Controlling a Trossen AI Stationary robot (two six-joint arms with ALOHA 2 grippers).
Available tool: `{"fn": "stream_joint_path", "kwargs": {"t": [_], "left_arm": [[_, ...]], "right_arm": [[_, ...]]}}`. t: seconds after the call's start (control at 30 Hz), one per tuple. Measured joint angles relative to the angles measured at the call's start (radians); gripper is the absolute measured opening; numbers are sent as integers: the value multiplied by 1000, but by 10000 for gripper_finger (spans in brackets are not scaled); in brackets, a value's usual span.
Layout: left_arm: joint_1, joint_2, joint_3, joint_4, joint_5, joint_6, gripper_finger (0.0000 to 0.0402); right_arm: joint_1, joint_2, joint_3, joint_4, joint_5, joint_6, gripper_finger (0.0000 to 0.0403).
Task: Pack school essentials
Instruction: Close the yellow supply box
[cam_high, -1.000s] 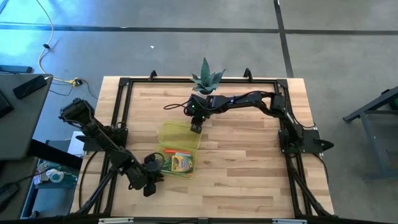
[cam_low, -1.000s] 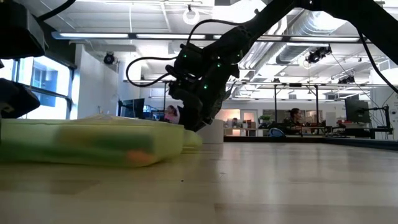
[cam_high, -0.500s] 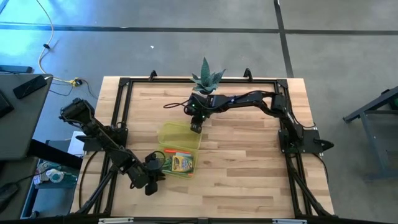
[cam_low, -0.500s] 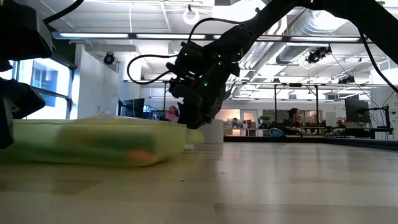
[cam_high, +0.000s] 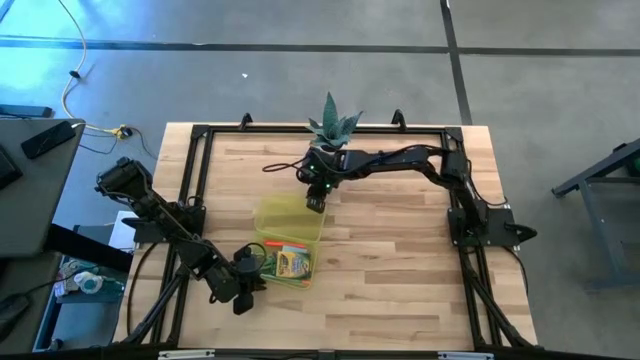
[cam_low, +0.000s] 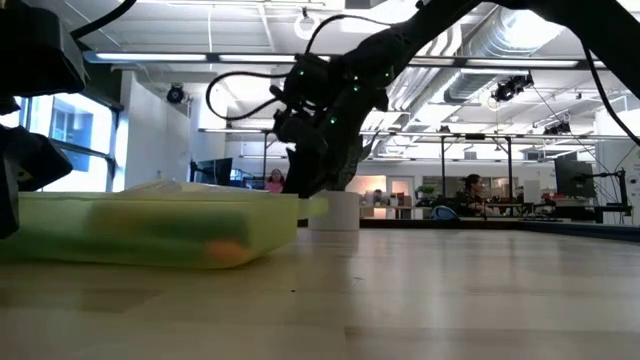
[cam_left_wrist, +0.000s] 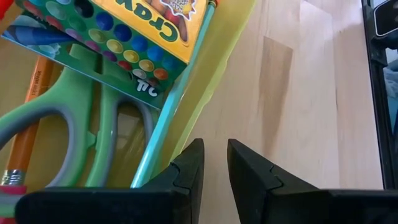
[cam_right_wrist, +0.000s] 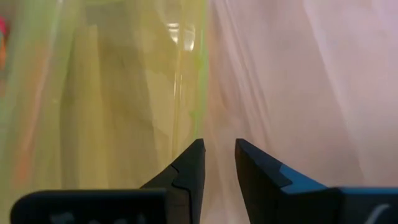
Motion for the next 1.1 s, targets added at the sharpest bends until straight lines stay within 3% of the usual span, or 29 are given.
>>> {"fn": "stream_joint_path", "kwargs": {"t": [1.1], "left_arm": [[42, 0, 0, 37, 33, -28, 62]], "right_arm": [[54, -57, 0, -32, 91, -18, 83]]}}
